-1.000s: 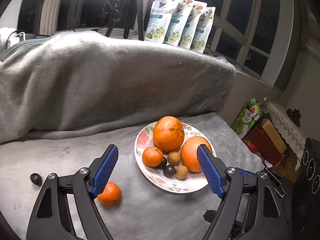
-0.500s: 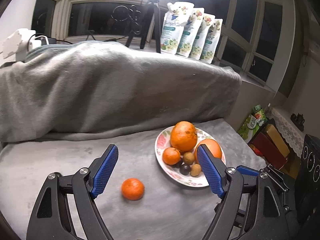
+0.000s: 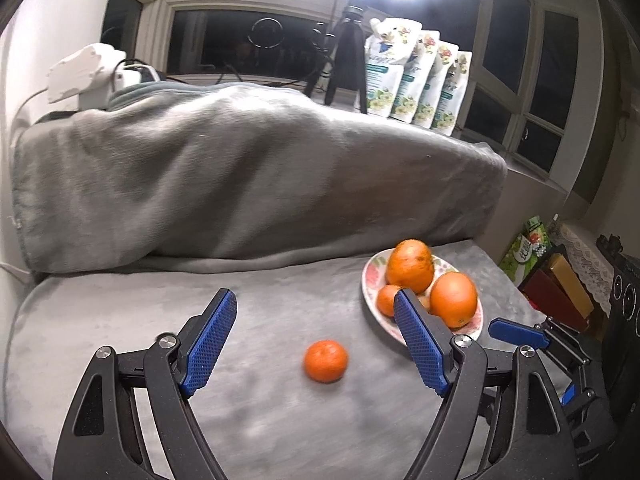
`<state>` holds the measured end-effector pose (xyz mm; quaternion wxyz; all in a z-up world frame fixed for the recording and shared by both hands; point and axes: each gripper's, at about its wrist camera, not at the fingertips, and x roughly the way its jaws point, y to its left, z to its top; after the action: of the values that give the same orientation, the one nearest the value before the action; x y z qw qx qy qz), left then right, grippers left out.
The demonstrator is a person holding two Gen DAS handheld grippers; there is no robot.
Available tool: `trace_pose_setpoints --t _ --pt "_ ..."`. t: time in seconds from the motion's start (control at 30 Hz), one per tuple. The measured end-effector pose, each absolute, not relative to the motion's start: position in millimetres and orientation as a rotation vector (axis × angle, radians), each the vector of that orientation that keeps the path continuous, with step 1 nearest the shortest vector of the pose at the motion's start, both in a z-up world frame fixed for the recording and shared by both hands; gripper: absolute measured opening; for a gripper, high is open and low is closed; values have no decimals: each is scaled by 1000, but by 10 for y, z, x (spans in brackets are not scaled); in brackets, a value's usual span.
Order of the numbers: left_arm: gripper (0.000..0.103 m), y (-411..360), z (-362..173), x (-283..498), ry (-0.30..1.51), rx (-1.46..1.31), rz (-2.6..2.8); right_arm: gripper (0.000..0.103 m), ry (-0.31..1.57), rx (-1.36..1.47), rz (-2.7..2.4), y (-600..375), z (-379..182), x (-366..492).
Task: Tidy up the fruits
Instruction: 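Withdraw both grippers from the plate, left gripper toward the last tangerine, then move the left gripper to the dark plum while the right gripper approaches the tangerine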
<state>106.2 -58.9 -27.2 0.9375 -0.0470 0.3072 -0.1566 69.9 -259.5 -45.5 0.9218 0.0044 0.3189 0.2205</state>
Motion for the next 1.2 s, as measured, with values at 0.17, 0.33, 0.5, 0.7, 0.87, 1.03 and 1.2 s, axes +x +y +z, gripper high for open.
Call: trace_pose_setpoints --t 0.17,0.33,0.5,0.7,0.87,1.03,1.2 --pt "81 -347 -343 1046 637 -112 -282 87 665 -2 472 -2485 -479 731" --pt "81 -75 -426 997 649 -135 -243 87 675 -12 489 -2376 -505 776" --pt "80 187 -537 941 671 -154 -206 87 684 -20 503 -2286 -534 823" --pt "72 390 -678 945 698 -173 -179 80 709 -43 515 -2175 -614 912" --pt "66 428 -771 983 722 -181 -189 73 734 -49 503 -2104 -735 1013" --pt "61 407 -824 1035 733 -176 -201 66 768 -49 498 -2035 -844 1121" --pt "58 403 -830 1092 732 -174 -205 65 782 -60 498 -1960 -903 1189"
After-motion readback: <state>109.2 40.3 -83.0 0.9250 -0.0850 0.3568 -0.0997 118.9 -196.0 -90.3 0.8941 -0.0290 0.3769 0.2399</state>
